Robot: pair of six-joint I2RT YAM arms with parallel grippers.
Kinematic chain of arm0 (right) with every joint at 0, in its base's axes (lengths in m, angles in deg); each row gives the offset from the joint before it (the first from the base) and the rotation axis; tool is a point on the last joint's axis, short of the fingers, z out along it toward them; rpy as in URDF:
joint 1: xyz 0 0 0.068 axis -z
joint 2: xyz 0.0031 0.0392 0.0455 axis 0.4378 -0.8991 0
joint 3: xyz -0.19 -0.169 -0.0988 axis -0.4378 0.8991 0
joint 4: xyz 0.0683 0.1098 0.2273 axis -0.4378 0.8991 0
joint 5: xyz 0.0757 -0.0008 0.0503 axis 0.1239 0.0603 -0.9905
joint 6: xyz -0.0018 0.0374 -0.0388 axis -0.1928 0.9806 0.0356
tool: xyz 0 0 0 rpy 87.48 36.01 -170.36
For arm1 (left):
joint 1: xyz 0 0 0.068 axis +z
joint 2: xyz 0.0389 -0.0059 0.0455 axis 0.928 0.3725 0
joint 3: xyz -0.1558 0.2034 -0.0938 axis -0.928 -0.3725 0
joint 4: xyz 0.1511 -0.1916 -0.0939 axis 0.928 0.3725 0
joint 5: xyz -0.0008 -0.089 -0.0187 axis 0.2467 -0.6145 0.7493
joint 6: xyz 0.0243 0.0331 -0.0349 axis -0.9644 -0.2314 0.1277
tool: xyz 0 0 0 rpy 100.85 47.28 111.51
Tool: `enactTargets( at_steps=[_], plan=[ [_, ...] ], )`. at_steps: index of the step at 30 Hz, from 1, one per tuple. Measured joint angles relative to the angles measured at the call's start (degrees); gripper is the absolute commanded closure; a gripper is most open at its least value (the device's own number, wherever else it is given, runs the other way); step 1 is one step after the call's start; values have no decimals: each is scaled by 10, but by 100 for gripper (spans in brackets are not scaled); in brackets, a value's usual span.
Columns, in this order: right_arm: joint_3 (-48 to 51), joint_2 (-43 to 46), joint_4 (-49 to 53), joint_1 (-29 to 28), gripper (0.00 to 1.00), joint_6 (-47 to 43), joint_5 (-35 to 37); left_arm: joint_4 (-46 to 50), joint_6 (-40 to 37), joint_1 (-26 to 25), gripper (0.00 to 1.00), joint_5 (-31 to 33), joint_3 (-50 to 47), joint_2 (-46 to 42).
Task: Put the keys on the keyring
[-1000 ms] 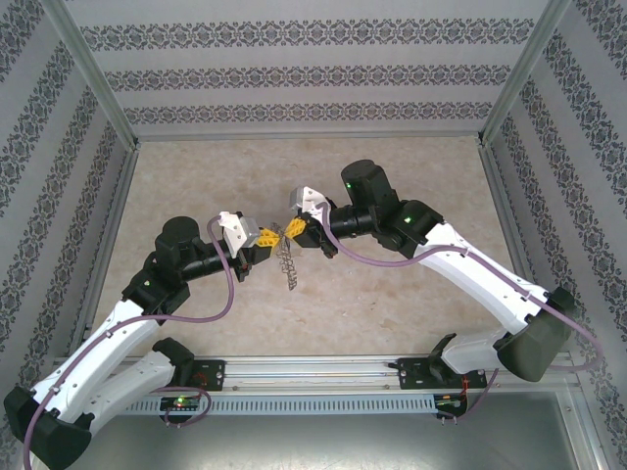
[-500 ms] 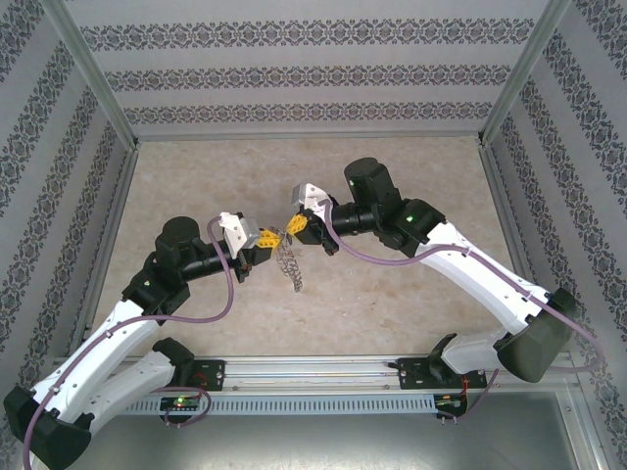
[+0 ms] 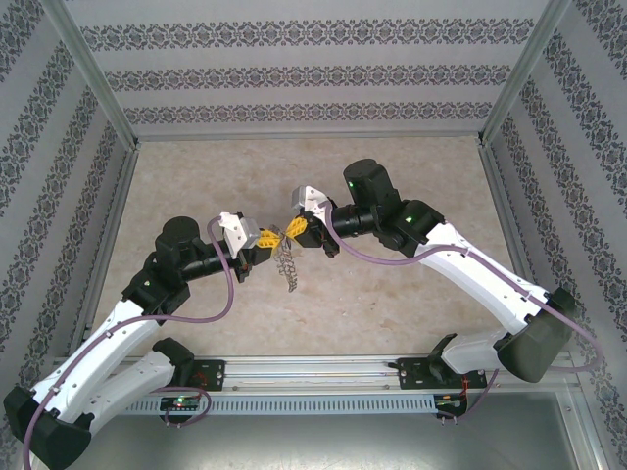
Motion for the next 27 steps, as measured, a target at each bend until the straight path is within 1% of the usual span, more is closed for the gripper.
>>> enactTargets(
  at_steps=[27],
  plan=[
    [0, 5, 5, -1, 100, 0, -5, 0, 0, 0, 100, -2, 0, 0]
  ],
)
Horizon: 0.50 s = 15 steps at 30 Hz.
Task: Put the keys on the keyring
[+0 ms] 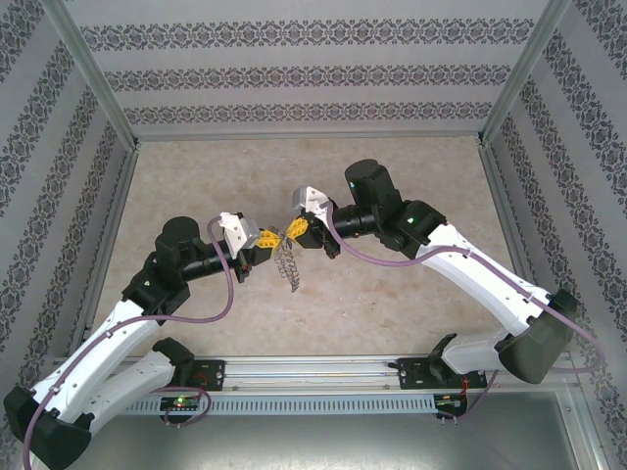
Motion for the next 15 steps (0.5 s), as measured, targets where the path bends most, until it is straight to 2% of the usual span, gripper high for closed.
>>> enactTargets(
  at_steps=[15],
  plan=[
    [0, 0, 3, -3, 100, 0, -1, 0, 0, 0, 100, -9, 0, 0]
  ],
)
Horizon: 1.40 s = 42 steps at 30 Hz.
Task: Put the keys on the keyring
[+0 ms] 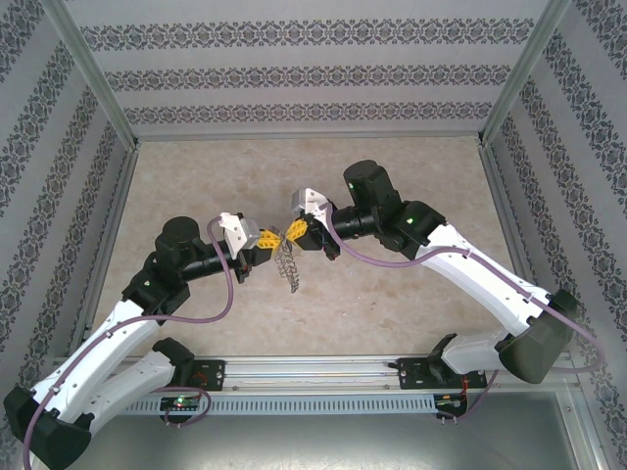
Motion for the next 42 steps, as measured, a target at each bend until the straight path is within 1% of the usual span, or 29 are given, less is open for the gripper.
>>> enactTargets(
  at_steps=[3, 6, 11, 16, 20, 25, 27, 30, 42],
  plan=[
    [1, 3, 0, 0, 100, 0, 0, 0, 0, 0, 100, -11, 0, 0],
    [23, 26, -5, 0, 100, -1, 5, 0, 0, 0, 100, -36, 0, 0],
    [99, 111, -16, -15, 100, -4, 36, 0, -4, 0, 100, -82, 9, 10],
    [151, 187, -30, -39, 100, 9, 90, 4, -10, 0, 100, -121, 25, 28],
    [173, 217, -50, -68, 100, 25, 140, 10, -13, 0, 100, -161, 43, 52],
    [181, 223, -86, -104, 100, 39, 201, 13, -15, 0, 100, -188, 54, 63],
    [182, 219, -101, -120, 100, 41, 226, 13, -15, 0, 100, -191, 54, 63],
    [182, 208, -120, -128, 100, 42, 248, 14, -15, 0, 100, -191, 54, 63],
    [182, 196, -153, -130, 100, 46, 271, 28, -26, 0, 100, -188, 54, 63]
  ],
)
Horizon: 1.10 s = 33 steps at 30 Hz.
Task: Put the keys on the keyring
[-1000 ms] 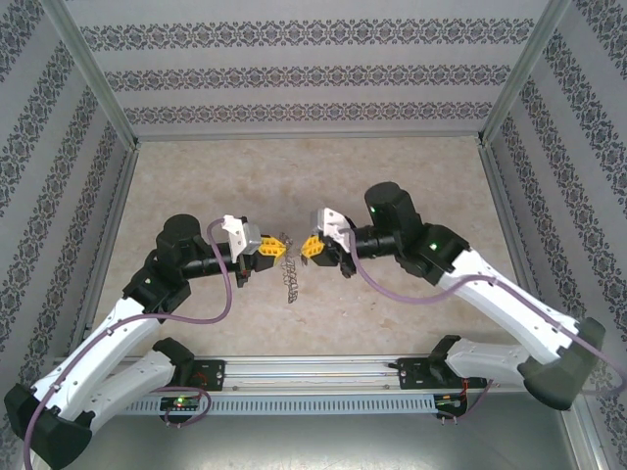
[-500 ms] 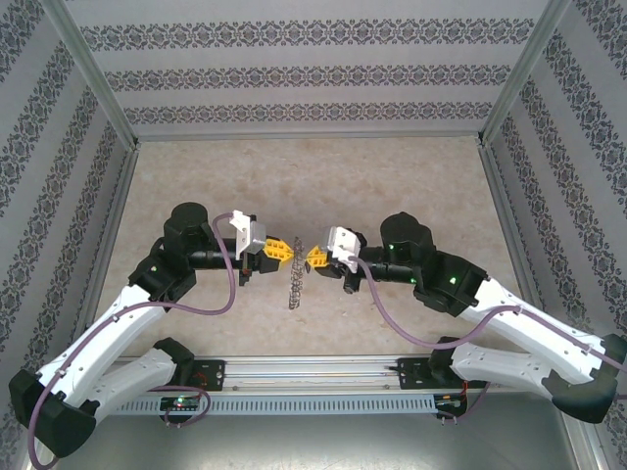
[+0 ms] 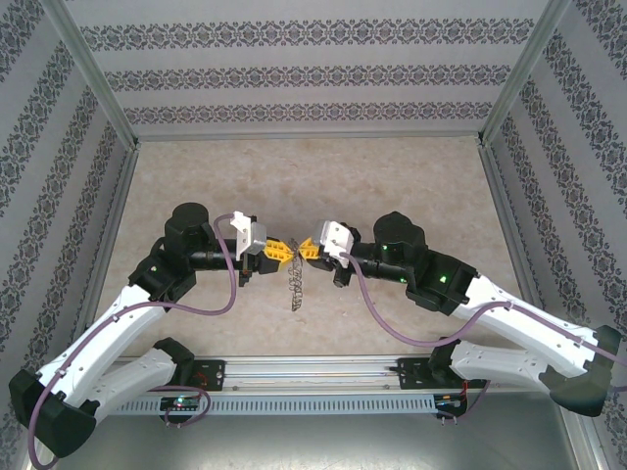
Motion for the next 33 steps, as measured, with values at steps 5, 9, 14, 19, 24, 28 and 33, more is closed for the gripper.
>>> enactTargets(
  at_steps=[5, 9, 14, 19, 24, 28, 33],
  plan=[
    [0, -6, -1, 0, 100, 0, 0, 5, -4, 0, 100, 0, 0, 0],
    [0, -6, 0, 0, 100, 0, -1, 8, -7, 0, 100, 3, 0, 0],
    [0, 1, 8, 0, 100, 0, -3, 9, -10, 0, 100, 7, 0, 0],
    [0, 4, 16, 0, 100, 1, -11, 9, -11, 0, 100, 14, 0, 0],
    [0, 4, 22, 0, 100, 2, -17, 9, -13, 0, 100, 16, 0, 0],
    [0, 4, 22, 0, 100, 2, -17, 10, -16, 0, 100, 16, 0, 0],
    [0, 3, 20, 0, 100, 2, -17, 12, -17, 0, 100, 16, 0, -1]
  ],
)
